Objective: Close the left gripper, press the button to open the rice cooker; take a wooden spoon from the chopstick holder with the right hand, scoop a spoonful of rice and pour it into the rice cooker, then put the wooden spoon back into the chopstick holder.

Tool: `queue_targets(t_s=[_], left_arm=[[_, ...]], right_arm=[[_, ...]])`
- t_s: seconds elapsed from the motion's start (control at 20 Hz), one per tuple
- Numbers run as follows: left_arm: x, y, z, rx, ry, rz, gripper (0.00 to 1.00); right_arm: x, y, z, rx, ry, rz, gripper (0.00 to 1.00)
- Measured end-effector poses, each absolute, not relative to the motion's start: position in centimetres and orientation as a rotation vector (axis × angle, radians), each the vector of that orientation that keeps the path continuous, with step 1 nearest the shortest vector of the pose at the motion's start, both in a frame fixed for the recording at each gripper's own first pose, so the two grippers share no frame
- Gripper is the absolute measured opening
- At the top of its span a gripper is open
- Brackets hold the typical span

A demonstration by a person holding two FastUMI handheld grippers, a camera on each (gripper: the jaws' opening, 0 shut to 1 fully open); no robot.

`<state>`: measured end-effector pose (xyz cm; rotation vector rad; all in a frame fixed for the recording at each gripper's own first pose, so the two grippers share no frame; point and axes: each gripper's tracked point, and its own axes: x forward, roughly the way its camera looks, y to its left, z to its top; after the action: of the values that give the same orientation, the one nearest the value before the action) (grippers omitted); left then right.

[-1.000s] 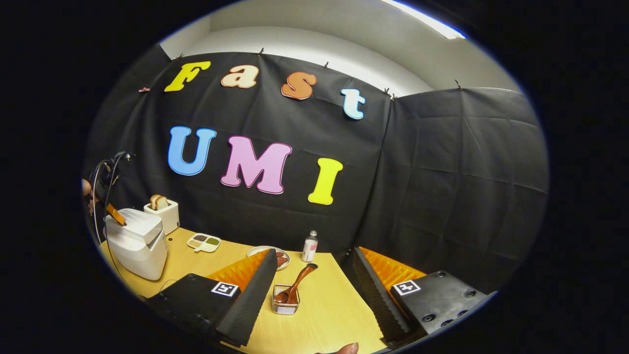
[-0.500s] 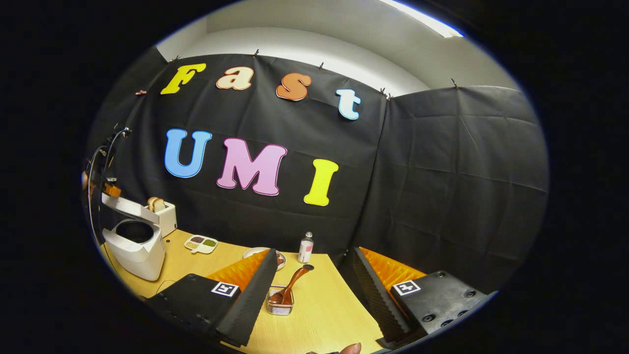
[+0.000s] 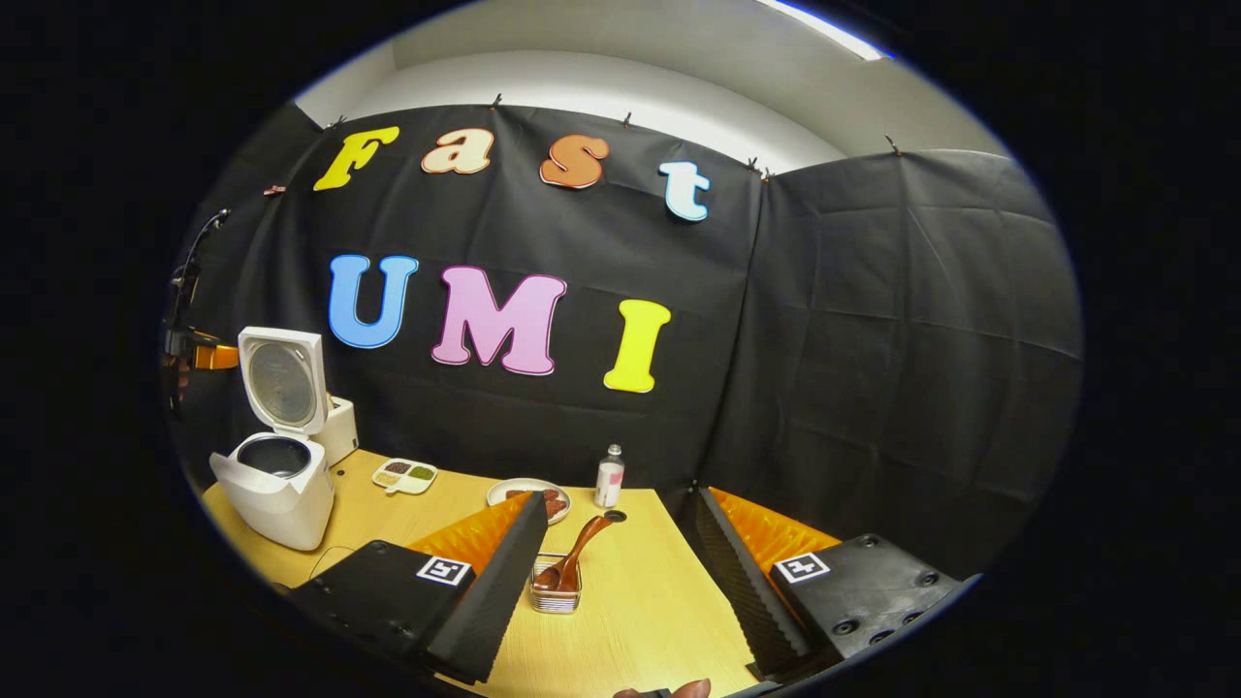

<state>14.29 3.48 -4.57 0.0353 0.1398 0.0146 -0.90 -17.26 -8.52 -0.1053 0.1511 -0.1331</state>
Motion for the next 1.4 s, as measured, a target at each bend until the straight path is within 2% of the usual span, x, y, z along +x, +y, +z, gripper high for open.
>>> queue_targets(t_s=[0.05, 0.3, 0.45, 1.0, 1.1, 1.15, 1.35, 1.4], left_arm=[[13.5, 3.0, -4.3, 0.038, 0.128, 0.023, 0.98], [9.0, -1.5, -3.5, 0.023, 0.101, 0.02, 0.97], [6.8, -3.1, -4.2, -0.041, 0.121, 0.055, 0.97], [3.2, -6.1, -6.3, 0.033, 0.181, 0.149, 0.97], [2.3, -6.5, -6.8, 0.014, 0.198, 0.171, 0.97], [2.1, -6.8, -7.1, 0.004, 0.208, 0.183, 0.97], [0.9, -6.6, -8.5, -0.005, 0.247, 0.235, 0.97], [0.5, -6.4, -8.9, -0.003, 0.257, 0.251, 0.97]], right_arm=[[-0.6, -17.0, -9.1, -0.098, 0.16, -0.108, 0.98], [2.6, -16.8, -12.8, 0.012, 0.222, 0.014, 0.98], [5.6, -18.4, -15.7, 0.036, 0.269, 0.044, 0.98], [14.7, -18.8, -30.6, 0.167, 0.56, 0.194, 0.97], [15.9, -18.3, -32.7, 0.212, 0.611, 0.217, 0.87], [16.6, -18.2, -33.6, 0.24, 0.627, 0.218, 0.77], [19.1, -18.0, -36.7, 0.309, 0.683, 0.205, 0.72], [19.4, -18.0, -37.5, 0.32, 0.703, 0.199, 0.61]])
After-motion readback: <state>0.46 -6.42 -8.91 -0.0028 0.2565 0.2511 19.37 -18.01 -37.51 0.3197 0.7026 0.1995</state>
